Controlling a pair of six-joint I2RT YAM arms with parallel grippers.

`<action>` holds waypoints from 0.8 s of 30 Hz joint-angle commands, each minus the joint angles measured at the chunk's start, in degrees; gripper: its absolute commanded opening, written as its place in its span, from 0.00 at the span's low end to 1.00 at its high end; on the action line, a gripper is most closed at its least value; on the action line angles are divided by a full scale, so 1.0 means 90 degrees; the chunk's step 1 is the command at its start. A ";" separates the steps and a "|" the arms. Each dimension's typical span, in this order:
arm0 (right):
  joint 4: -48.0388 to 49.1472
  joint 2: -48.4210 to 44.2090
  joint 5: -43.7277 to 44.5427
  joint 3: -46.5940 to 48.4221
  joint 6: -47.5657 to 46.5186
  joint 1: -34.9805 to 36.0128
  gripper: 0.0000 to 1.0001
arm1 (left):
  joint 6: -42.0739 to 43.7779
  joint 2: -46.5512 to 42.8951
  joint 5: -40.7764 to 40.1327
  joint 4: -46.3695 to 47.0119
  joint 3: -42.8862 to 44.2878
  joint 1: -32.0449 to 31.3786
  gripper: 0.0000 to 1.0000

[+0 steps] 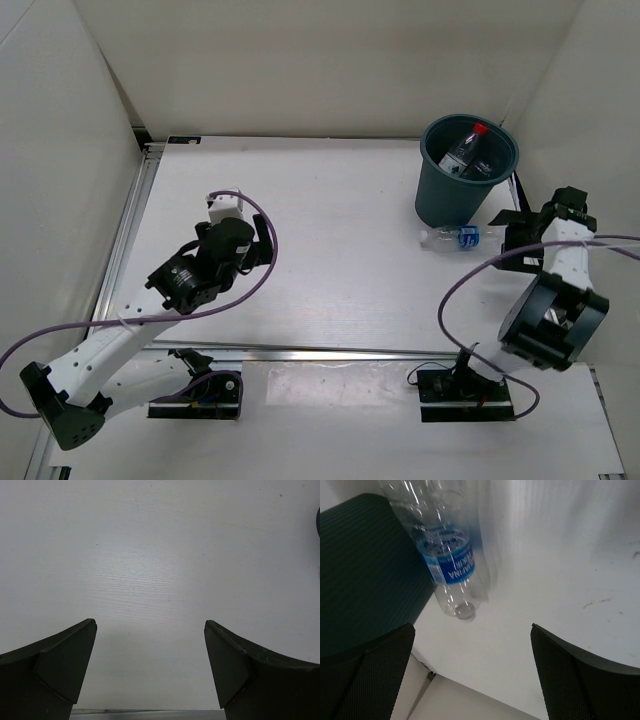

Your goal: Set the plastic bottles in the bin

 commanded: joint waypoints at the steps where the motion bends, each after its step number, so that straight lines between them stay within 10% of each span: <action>1: 0.0288 0.0802 -0.0595 0.0634 -0.0417 -0.0044 1.00 | -0.0031 -0.0006 -0.0103 0.0052 0.0003 0.0019 1.00; 24: 0.0122 0.3488 -0.0088 0.2052 -0.1345 0.0502 1.00 | 0.0174 0.1253 -0.0143 0.0052 0.0579 0.0234 1.00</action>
